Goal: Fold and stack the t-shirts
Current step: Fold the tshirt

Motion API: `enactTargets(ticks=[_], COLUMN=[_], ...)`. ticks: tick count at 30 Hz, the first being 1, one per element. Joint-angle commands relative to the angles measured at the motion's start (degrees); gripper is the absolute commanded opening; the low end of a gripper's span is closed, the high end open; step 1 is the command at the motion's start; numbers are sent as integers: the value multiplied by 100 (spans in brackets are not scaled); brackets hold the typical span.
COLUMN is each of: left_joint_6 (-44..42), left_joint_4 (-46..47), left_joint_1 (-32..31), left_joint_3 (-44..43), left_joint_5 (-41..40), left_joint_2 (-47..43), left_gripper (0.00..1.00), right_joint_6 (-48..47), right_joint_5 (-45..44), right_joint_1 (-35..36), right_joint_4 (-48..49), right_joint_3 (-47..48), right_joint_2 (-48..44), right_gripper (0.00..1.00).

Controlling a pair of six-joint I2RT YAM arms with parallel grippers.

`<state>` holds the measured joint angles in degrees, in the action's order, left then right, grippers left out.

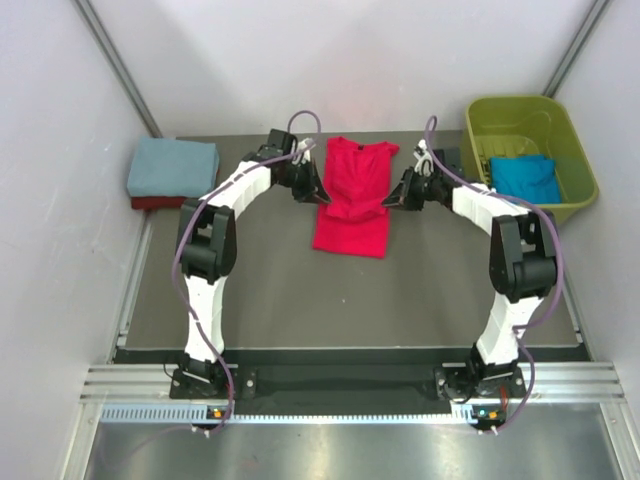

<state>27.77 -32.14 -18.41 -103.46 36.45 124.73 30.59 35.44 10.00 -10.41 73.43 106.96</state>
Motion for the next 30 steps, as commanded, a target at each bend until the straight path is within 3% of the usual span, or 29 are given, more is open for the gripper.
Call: enactTargets(ticks=[1, 8, 10, 14, 19, 24, 30], left_joint_6=[97, 176, 194, 185, 123, 133, -35], left_joint_4=[349, 533, 577, 604, 393, 104, -407], left_joint_1=[171, 251, 259, 277, 338, 374, 374], left_joint_3=[-350, -622, -675, -711, -509, 475, 1011], left_joint_5=[3, 20, 90, 30, 2, 187, 56], left_joint_2=[183, 552, 676, 597, -88, -633, -678], left_gripper=[0, 1, 16, 36, 49, 58, 60], right_joint_6=[-114, -255, -299, -483, -563, -107, 43], right_joint_5=[16, -90, -213, -450, -276, -11, 103], right_joint_1=[28, 151, 178, 186, 178, 362, 784], right_joint_4=[277, 312, 233, 84, -13, 215, 347], right_joint_3=[444, 866, 998, 1147, 1034, 647, 576], right_joint_2=[167, 747, 853, 731, 283, 18, 176], right_gripper=[0, 0, 16, 51, 52, 51, 50])
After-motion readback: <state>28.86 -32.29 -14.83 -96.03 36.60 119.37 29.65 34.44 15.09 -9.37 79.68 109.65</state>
